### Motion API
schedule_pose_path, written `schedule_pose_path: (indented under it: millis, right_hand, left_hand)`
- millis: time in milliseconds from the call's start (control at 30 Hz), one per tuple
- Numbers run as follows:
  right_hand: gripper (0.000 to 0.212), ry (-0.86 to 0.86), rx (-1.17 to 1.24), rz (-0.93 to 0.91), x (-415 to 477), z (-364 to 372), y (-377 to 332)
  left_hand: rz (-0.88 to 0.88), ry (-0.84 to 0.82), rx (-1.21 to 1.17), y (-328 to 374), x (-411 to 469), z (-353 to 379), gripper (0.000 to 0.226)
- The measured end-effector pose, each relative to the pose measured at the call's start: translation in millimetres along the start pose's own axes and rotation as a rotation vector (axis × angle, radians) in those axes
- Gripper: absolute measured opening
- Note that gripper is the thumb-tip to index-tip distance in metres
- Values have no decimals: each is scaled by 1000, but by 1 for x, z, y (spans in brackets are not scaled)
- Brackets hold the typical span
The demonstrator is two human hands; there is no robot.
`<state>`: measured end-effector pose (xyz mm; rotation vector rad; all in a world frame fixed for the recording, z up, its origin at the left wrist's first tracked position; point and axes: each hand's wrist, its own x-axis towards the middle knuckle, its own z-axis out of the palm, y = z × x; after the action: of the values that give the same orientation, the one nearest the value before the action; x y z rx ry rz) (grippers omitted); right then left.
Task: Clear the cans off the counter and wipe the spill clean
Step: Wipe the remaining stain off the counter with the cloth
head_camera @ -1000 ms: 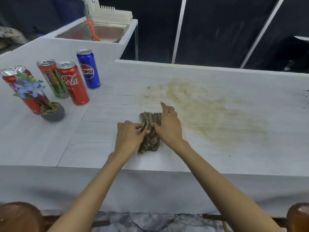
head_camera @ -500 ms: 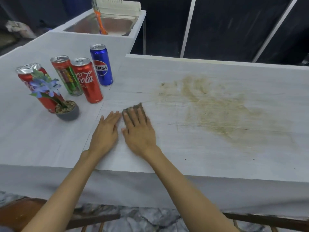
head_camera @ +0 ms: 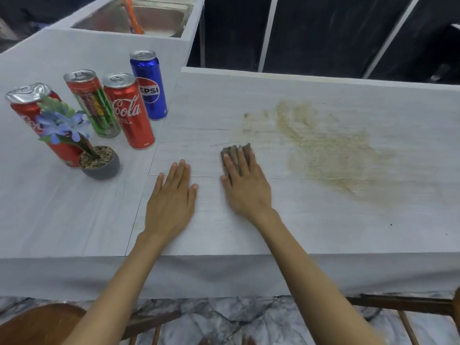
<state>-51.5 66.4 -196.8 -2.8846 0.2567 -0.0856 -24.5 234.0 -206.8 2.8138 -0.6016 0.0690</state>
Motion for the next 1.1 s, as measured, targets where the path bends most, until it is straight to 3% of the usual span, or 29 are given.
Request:
schedule_pose_path:
  millis: [100, 167, 233, 333, 433, 533, 633, 733, 867, 1000, 1100]
  right_hand:
    - [52, 58, 11, -196, -47, 9, -17]
    - [51, 69, -36, -248, -75, 2, 14]
    - [53, 89, -132, -170, -81, -11, 69]
    - [70, 104, -180, 97, -52, -28, 131]
    - [71, 113, -118, 321, -10, -20, 116]
    - [69, 147, -36, 207, -24, -11, 70]
    - [52, 165, -7, 54, -90, -17, 78]
    - [55, 177, -93, 202, -121, -37, 163]
    - [56, 128, -55, 433, -77, -58, 266]
    - [51, 163, -8, 373, -24, -47, 221]
    - [50, 153, 38, 121, -65, -48, 182]
  left_hand:
    - [-33, -31, -55, 5, 0, -6, 54]
    - [-19, -39, -140, 14, -1, -10, 52]
    - [63, -72, -222, 32, -2, -10, 51]
    - [160, -136, -244, 61, -3, -1, 50]
    - [145, -132, -214, 85, 6, 6, 50]
    - [158, -164, -232, 109, 17, 9, 50]
    - [210, -215, -183, 132, 19, 15, 51]
    - [258, -229, -123, 159, 20, 23, 53]
    - [265, -244, -128, 195, 30, 32, 54]
    - [187, -216, -154, 216, 42, 39, 52]
    - [127, -186, -169, 226, 49, 43, 50]
